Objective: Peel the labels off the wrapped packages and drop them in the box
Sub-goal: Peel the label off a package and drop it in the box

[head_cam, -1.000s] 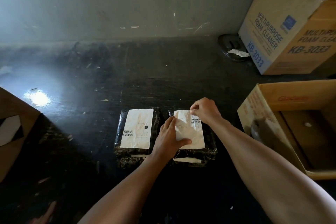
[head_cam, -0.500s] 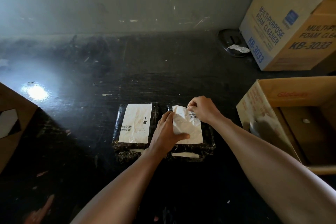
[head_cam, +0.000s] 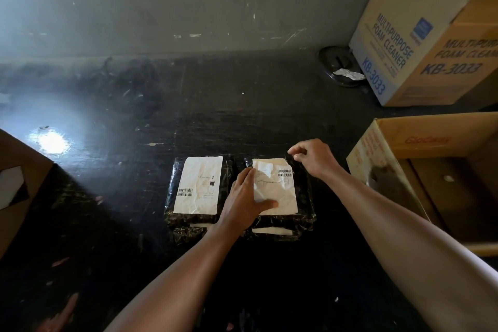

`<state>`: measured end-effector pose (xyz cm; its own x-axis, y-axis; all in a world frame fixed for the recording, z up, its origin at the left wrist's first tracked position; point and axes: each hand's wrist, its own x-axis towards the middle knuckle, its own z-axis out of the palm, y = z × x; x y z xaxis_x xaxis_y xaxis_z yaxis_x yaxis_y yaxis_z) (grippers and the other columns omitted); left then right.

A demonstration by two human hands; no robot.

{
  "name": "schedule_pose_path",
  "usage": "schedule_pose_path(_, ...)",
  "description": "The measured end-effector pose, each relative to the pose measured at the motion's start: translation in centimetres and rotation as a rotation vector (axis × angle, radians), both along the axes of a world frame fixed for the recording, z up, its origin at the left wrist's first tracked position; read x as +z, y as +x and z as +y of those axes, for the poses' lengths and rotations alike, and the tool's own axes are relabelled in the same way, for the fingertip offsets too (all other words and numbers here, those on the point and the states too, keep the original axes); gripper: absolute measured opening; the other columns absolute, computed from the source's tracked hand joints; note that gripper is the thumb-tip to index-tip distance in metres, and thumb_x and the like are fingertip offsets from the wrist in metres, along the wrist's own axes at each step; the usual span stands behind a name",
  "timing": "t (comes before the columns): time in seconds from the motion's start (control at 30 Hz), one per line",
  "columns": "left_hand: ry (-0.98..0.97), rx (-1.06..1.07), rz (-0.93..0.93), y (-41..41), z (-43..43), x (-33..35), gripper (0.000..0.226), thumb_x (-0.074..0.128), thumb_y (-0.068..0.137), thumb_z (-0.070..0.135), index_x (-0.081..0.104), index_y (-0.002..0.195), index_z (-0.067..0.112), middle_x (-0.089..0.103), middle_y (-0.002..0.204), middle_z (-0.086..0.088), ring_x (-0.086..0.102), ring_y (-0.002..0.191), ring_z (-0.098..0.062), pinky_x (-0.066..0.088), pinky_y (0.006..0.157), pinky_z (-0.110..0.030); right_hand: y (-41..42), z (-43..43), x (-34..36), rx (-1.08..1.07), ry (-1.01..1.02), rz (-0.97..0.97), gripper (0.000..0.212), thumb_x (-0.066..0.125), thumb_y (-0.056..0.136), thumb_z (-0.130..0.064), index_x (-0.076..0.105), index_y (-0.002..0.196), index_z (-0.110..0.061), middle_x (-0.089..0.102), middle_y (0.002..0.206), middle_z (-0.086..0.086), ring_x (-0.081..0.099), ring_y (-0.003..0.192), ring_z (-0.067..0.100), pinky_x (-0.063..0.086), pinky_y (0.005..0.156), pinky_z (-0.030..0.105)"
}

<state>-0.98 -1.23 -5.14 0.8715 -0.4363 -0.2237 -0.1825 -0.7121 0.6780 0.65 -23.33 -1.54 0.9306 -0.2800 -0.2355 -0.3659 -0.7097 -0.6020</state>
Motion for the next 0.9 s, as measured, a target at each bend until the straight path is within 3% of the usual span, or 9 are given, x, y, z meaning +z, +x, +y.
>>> schedule_pose_path(0.23,0.003,0.012,-0.02,0.2,-0.1,-0.1,0.111,0.082,0.07,0.054,0.023,0.154,0.013,0.022,0.159,0.002,0.027,0.143,-0.02,0.031,0.115,-0.038,-0.1,1.3,-0.4,0.049,0.068,-0.01,0.021,0.065,0.097,-0.027,0.075,0.111,-0.016,0.073,0.113,-0.001,0.064,0.1,0.006,0.043,0.081,0.018)
schedule_pose_path(0.47,0.019,0.005,-0.028,0.1,-0.1,0.0,0.112,0.082,0.07,0.055,0.022,0.154,0.013,0.022,0.159,0.001,0.027,0.143,-0.02,0.034,0.114,-0.038,0.4,4.0,-0.6,0.076,0.03,-0.029,0.02,0.075,0.089,-0.026,0.075,0.106,-0.014,0.074,0.105,-0.002,0.064,0.09,0.005,0.041,0.067,0.015)
schedule_pose_path(0.73,-0.014,0.044,-0.041,0.0,-0.3,0.4,0.111,0.088,0.064,0.048,0.029,0.149,0.01,0.029,0.154,-0.002,0.036,0.137,-0.021,0.036,0.109,-0.035,-0.1,5.4,-0.5,0.076,-0.023,-0.017,0.009,0.068,0.094,-0.017,0.074,0.1,-0.015,0.074,0.098,-0.002,0.062,0.076,0.001,0.043,0.062,0.013)
schedule_pose_path(0.9,-0.011,0.079,-0.022,0.0,-0.4,0.2,0.115,0.089,0.06,0.051,0.029,0.149,0.009,0.029,0.153,-0.003,0.04,0.135,-0.022,0.04,0.106,-0.034,-1.7,5.4,-0.2,0.122,0.021,-0.072,0.008,0.071,0.092,-0.017,0.076,0.097,-0.017,0.075,0.098,-0.004,0.064,0.085,0.0,0.043,0.068,0.01)
